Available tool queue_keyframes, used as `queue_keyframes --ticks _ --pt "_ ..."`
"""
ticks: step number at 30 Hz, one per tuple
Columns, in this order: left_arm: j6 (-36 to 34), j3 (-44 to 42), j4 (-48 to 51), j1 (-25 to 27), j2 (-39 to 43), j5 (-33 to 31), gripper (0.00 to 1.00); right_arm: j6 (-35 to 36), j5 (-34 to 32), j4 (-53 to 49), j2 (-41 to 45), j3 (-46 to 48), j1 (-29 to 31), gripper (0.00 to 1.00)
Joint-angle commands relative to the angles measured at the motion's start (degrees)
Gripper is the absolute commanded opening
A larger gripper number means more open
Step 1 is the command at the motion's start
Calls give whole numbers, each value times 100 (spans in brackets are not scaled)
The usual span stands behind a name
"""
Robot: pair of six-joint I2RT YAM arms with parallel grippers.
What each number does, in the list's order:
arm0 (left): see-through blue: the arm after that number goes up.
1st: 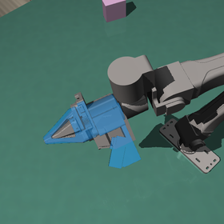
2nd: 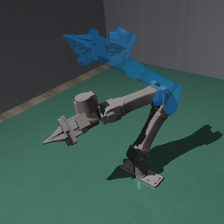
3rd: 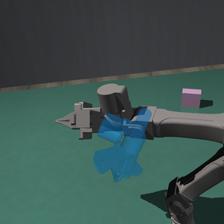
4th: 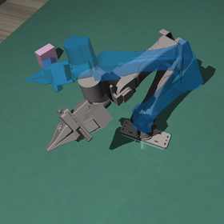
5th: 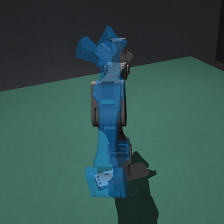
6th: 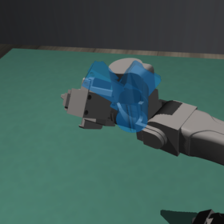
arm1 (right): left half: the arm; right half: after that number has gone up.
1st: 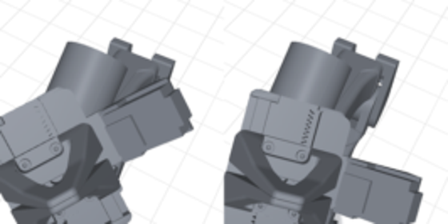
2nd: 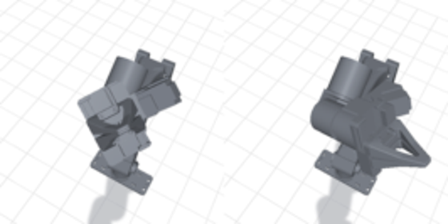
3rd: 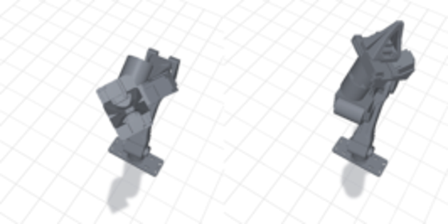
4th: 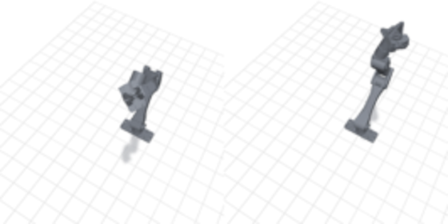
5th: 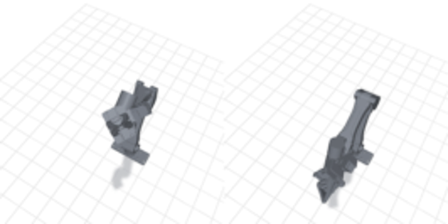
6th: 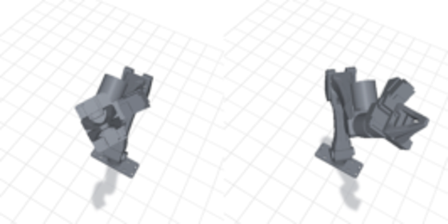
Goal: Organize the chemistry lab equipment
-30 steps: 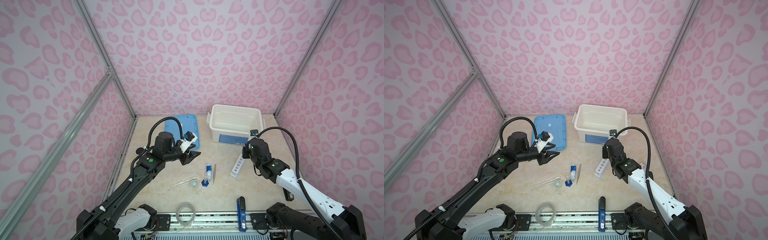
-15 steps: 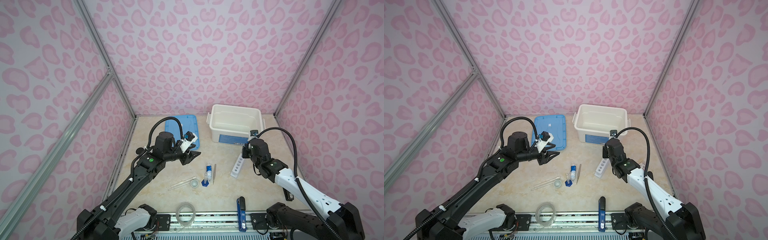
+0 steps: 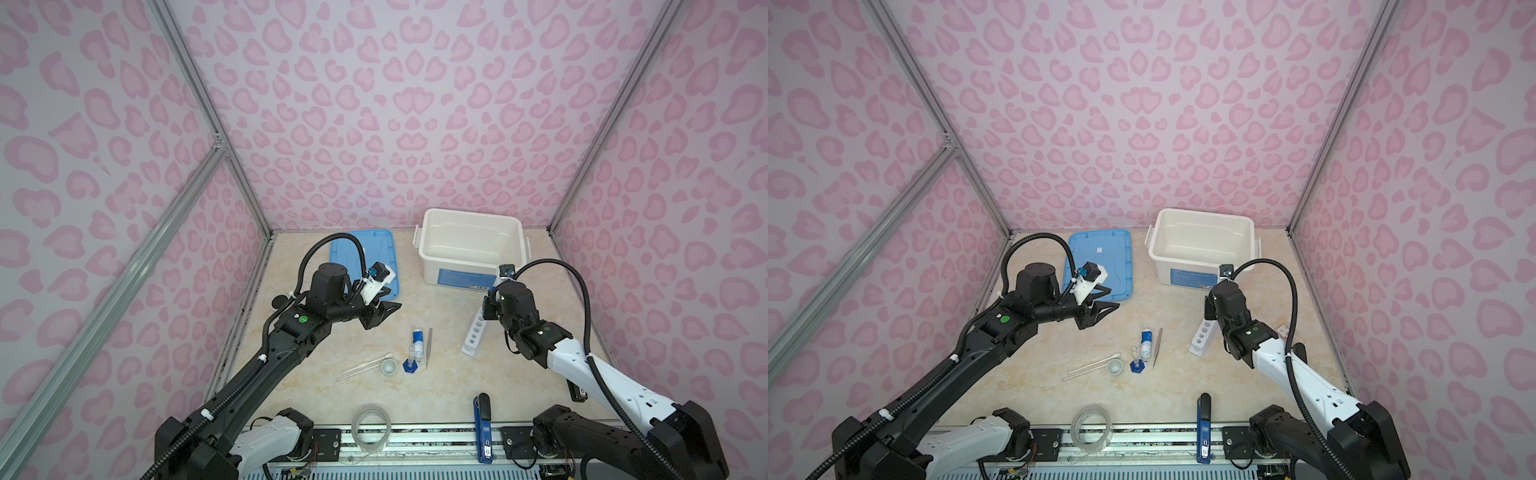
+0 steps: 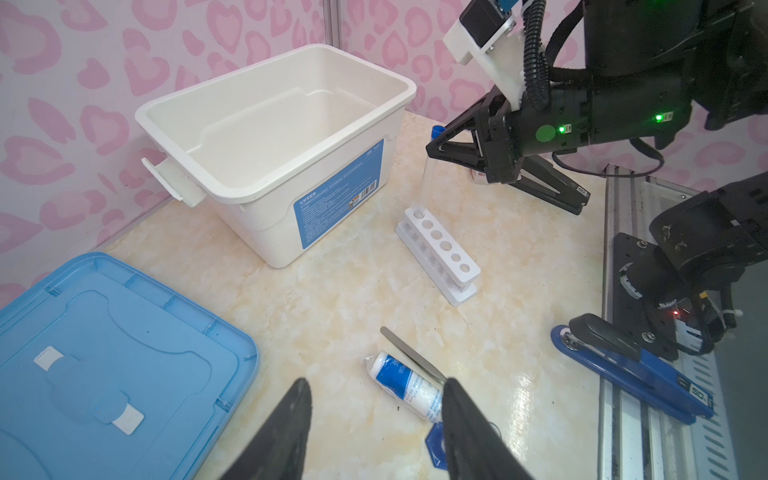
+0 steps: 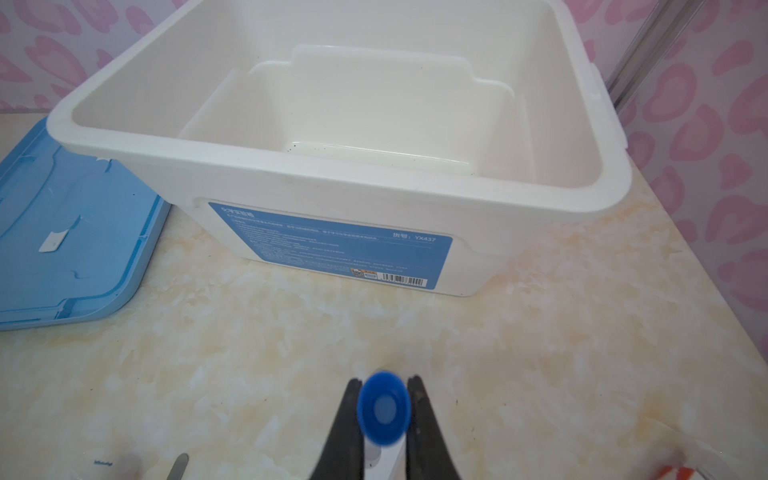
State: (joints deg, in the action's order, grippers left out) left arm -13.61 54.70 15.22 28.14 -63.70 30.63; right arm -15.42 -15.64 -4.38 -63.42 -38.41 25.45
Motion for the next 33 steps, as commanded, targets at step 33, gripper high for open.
queue_keyframes --ticks 33 --pt "-95 -104 323 -19 199 -401 55 -128 -363 777 -261 475 102 10"
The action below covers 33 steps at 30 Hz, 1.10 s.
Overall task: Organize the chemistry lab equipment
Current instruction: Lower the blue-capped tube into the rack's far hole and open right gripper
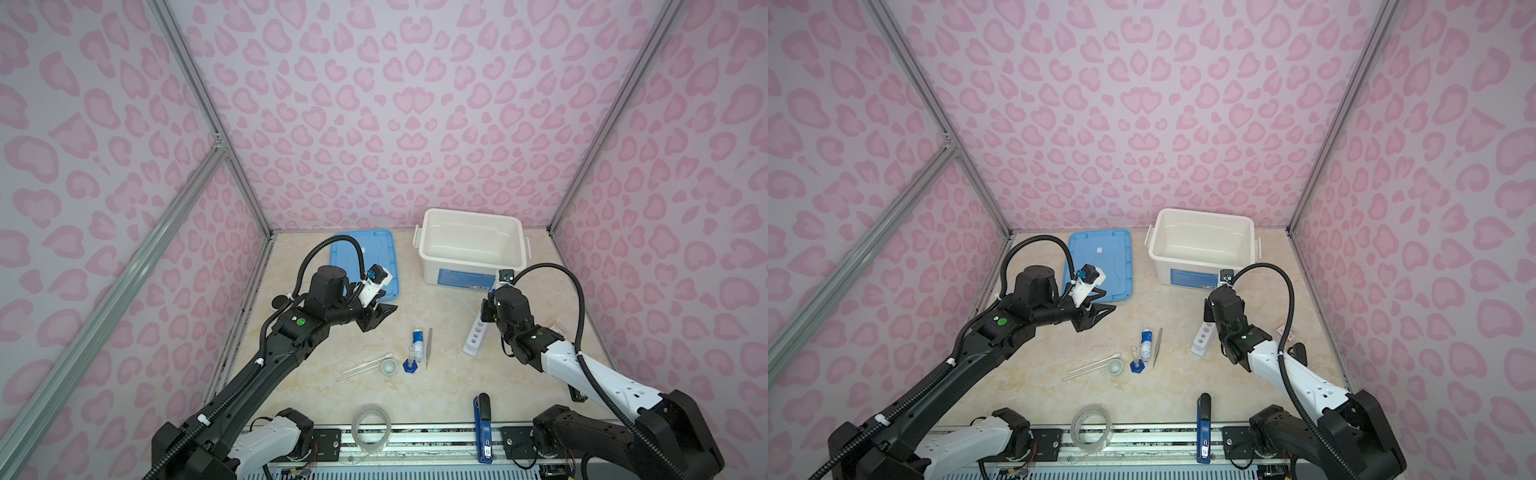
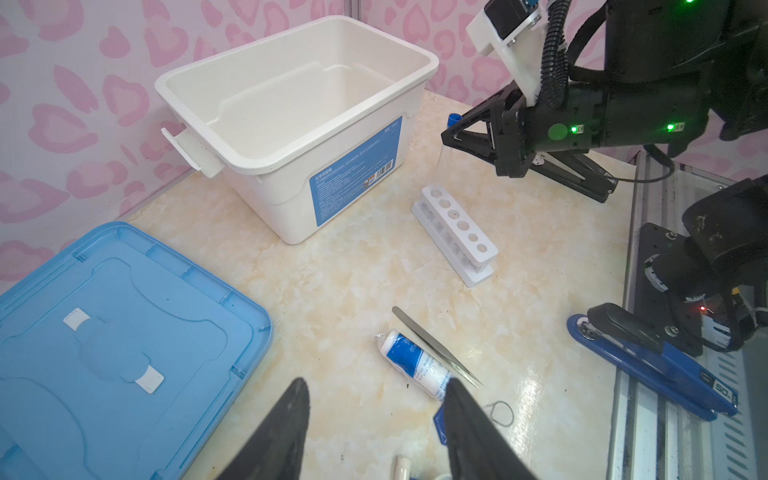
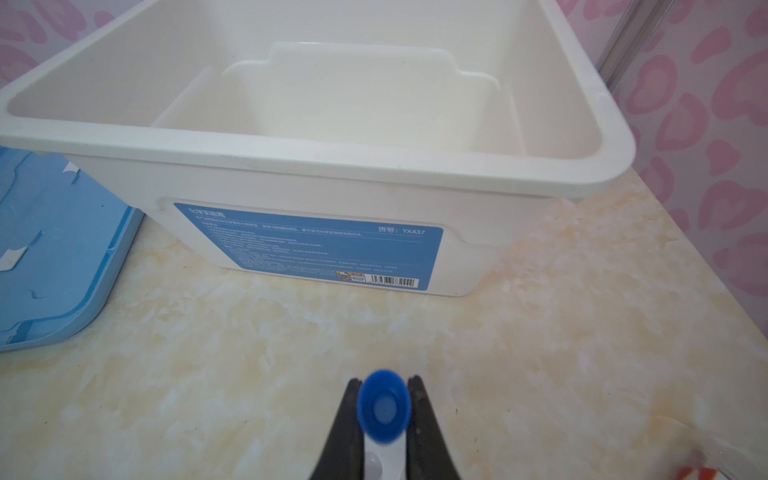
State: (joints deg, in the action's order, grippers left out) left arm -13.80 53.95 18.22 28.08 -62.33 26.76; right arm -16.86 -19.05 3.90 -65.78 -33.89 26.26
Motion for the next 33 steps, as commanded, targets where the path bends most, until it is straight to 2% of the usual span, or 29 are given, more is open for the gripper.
queue_keyframes --ticks 1,14,18,26,33 --pt "-78 -47 33 -13 76 -25 55 17 -36 -63 -23 23 36 10" --pt "-83 -366 139 -30 187 -6 58 63 -125 -236 258 18 54 22" --pt "-79 -332 258 -30 115 5 59 76 -112 -338 356 -31 58 29" --pt "-98 -712 347 -28 312 -495 60 290 -78 -730 771 -413 51 33" --pt "-182 -898 694 -21 322 -881 60 452 368 -1029 969 -904 -96 35"
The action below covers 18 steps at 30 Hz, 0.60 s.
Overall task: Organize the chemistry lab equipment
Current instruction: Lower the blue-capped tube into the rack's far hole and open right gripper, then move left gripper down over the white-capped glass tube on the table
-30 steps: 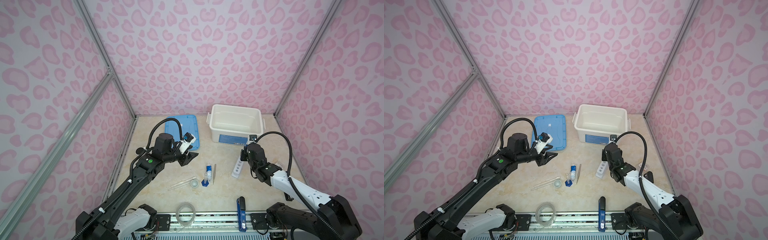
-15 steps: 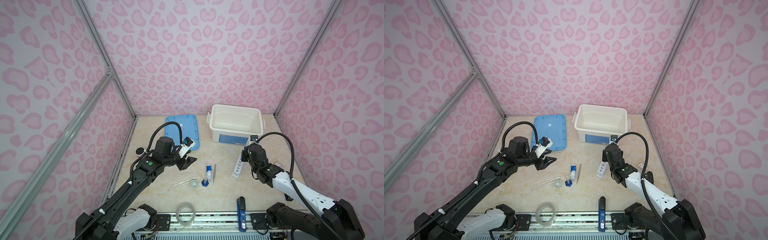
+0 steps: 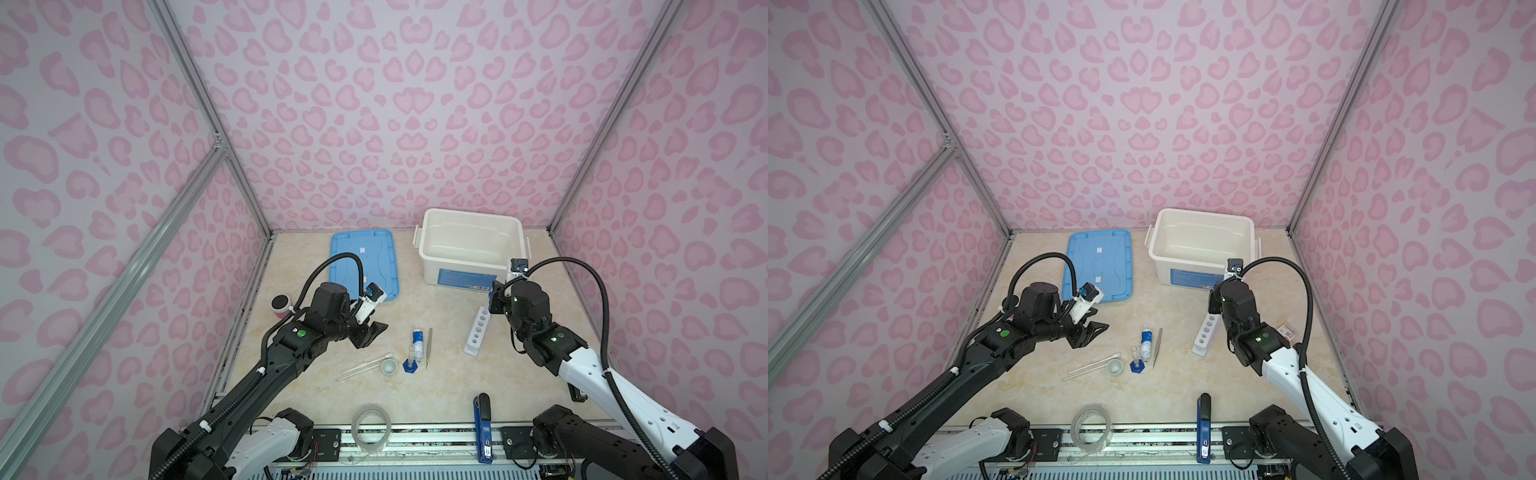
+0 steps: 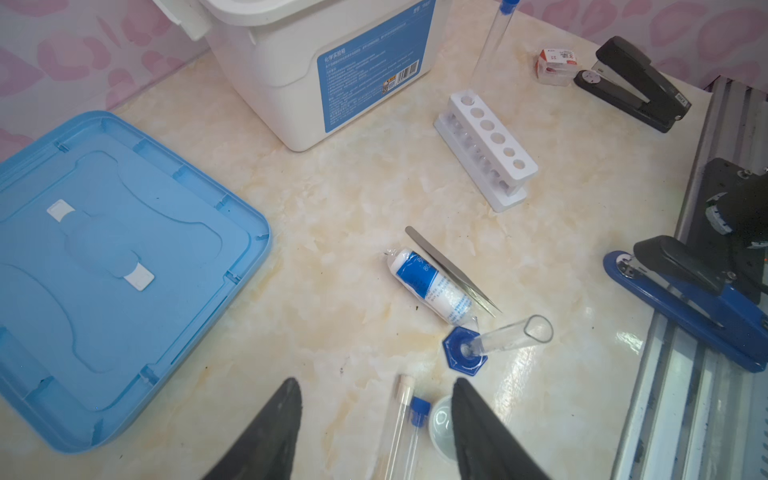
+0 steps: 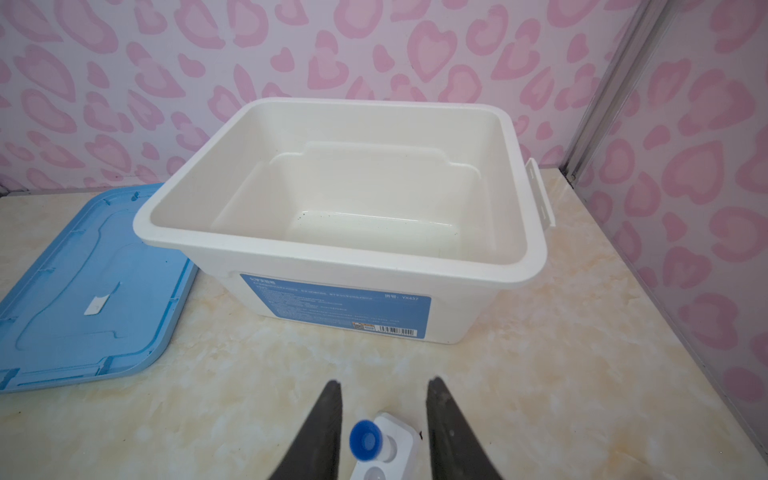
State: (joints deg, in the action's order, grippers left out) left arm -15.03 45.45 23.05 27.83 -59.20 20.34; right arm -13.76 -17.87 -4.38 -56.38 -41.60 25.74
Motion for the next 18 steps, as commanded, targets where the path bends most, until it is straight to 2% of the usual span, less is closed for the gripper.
queue_keyframes --ticks 1,7,14,18 --pt "-62 -66 247 3 9 -257 60 166 316 -227 28 -185 -58 36" --pt "-66 -150 488 33 -213 -367 61 277 745 -386 -66 -490 -157 37" --pt "-322 -369 637 130 -250 -1421 60 339 1094 -297 -74 -562 -318 38" --pt "-344 -336 832 126 -369 -1479 60 344 1342 -265 -181 -526 -420 38"
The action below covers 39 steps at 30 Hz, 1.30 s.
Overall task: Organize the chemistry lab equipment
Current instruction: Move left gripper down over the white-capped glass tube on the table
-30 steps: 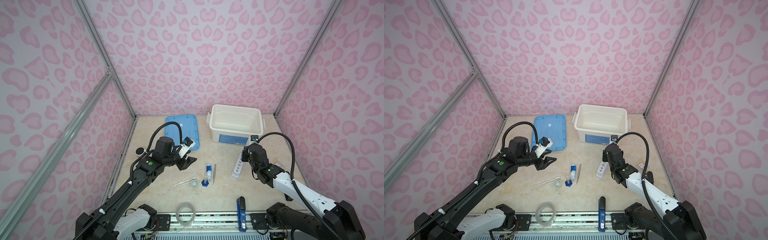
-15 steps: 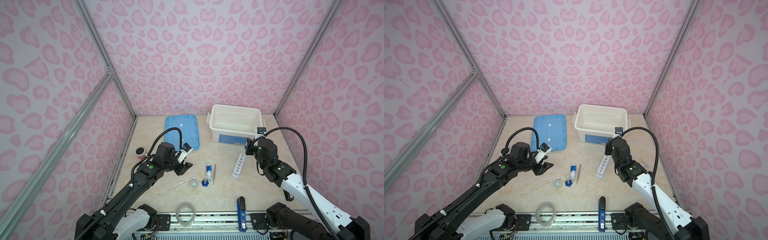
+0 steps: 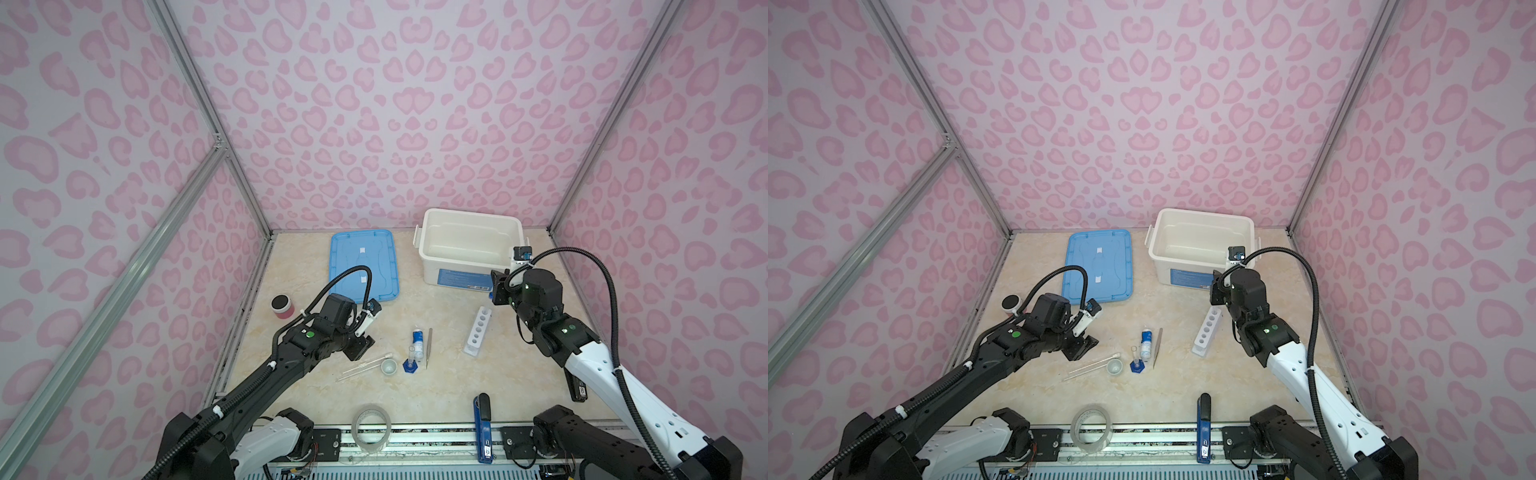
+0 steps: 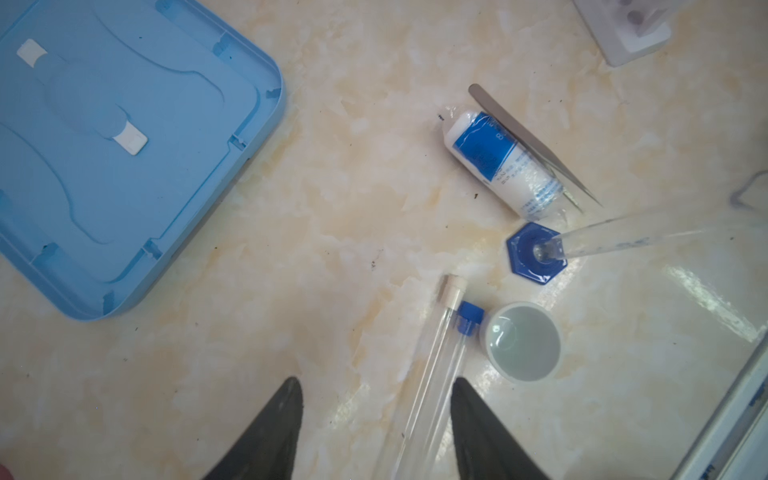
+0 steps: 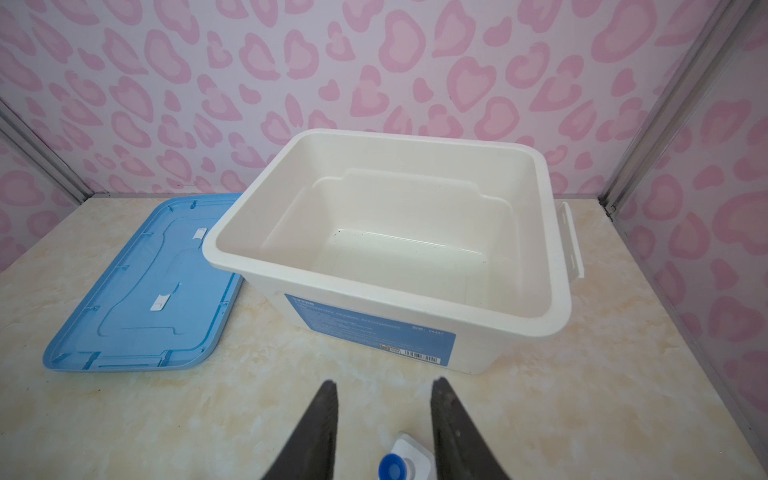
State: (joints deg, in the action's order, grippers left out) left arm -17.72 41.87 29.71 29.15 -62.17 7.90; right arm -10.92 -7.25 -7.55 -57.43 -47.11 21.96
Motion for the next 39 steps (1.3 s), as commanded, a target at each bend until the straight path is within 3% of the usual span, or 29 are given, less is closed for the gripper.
queue_keyframes --ticks 1,7,25,39 --pt "-74 23 224 -1 -137 -207 60 48 331 42 -122 21 -49 38" --pt "-168 62 368 169 -536 -532 57 -15 467 211 -241 127 -119 38" --pt "-268 179 334 443 -1809 -681 56 -97 615 233 -295 272 -362 39" --pt "-268 241 317 522 -2149 -759 54 -166 664 300 -330 351 -446 39"
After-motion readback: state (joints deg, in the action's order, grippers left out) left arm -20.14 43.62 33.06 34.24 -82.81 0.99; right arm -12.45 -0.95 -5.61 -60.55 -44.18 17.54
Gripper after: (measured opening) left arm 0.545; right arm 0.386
